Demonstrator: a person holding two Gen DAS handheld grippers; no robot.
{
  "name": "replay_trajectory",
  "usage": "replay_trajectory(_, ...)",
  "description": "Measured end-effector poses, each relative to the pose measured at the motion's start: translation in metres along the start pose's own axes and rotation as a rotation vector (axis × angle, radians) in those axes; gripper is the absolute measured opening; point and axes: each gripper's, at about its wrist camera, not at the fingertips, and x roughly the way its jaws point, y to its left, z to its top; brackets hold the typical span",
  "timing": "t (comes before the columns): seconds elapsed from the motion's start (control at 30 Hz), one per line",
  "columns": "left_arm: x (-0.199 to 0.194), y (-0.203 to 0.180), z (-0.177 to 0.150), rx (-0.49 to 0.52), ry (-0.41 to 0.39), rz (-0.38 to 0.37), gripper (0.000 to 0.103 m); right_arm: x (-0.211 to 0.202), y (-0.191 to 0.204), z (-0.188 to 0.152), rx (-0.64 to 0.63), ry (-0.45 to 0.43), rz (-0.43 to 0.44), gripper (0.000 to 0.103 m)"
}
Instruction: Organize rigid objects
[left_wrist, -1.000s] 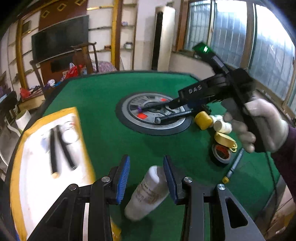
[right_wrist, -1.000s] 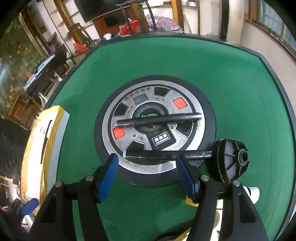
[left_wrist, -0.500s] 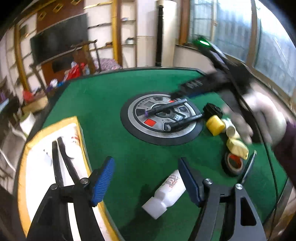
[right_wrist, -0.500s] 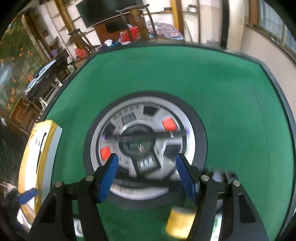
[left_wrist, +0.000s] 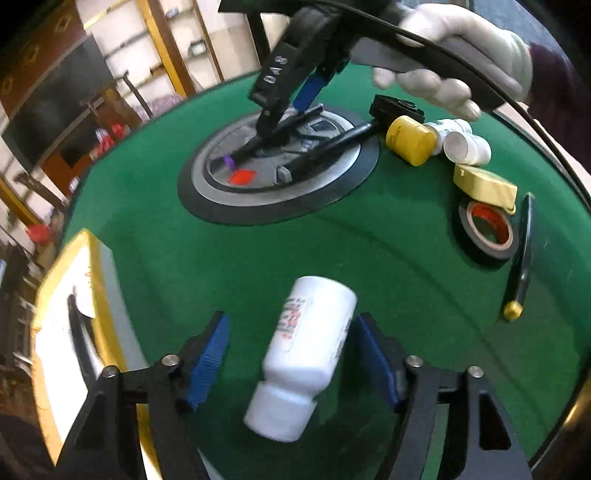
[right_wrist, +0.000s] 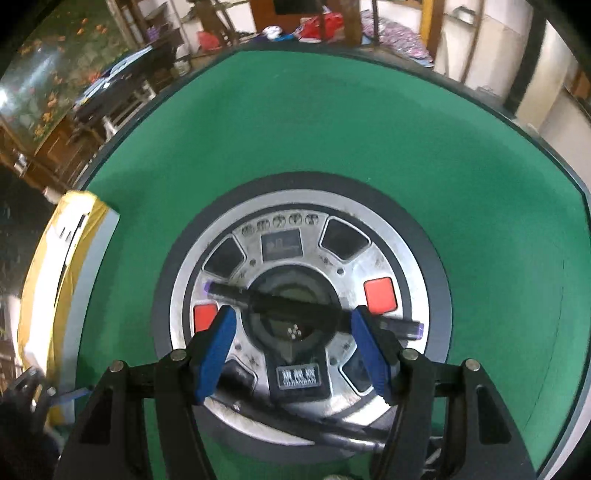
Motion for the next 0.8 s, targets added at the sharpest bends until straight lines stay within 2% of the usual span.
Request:
replay_trajectory(0.03,0.002,0.003,0.002,-0.032,0.01,-0.043,0.048,0.002,0.001,0.0,-0.027,0.007,-0.031,0.064)
replay_trajectory(0.07,0.003,0.006,0.004,-0.063,0.019,-0.068,0.044,0.003,0.003,-0.001,-0.052,0.007,-0.069,0.064)
replay_trajectory(0.13,0.003,0.012,0.006,-0.107,0.023,-0.08,0.041,0.005,0.005,-0.001,-0.097,0.005,-0.125,0.064)
replay_trajectory(0.27,0.0,0.015,0.005,-0.145,0.01,-0.098,0.04,0.016,0.017,0.001,-0.172,-0.01,-0.181,0.064)
replay_trajectory(0.3,-0.002,0.016,0.004,-0.156,0.006,-0.107,0.04,0.016,0.019,0.002,-0.175,-0.032,-0.161,0.062)
replay_trajectory(0.33,-0.005,0.018,0.004,-0.166,0.0,-0.116,0.04,0.016,0.02,0.004,-0.172,-0.036,-0.127,0.055)
replay_trajectory(0.37,-0.009,0.019,0.002,-0.179,-0.011,-0.118,0.04,0.017,0.02,0.006,-0.156,-0.032,-0.08,0.039)
replay_trajectory(0.4,-0.012,0.02,0.001,-0.187,-0.018,-0.12,0.04,0.016,0.018,0.009,-0.127,-0.022,-0.03,0.032)
replay_trajectory(0.47,-0.021,0.022,-0.002,-0.22,-0.044,-0.139,0.039,0.015,0.018,0.013,-0.092,0.009,-0.009,0.016)
replay_trajectory(0.67,-0.053,0.047,-0.011,-0.338,-0.123,-0.19,0.037,0.008,0.012,0.005,0.04,0.018,0.06,0.014)
replay_trajectory(0.73,-0.066,0.062,-0.014,-0.378,-0.152,-0.183,0.036,-0.002,0.011,-0.007,0.088,-0.014,0.092,0.014)
replay_trajectory(0.8,-0.08,0.071,-0.023,-0.408,-0.18,-0.159,0.036,-0.018,0.003,-0.016,0.139,-0.055,0.167,0.014)
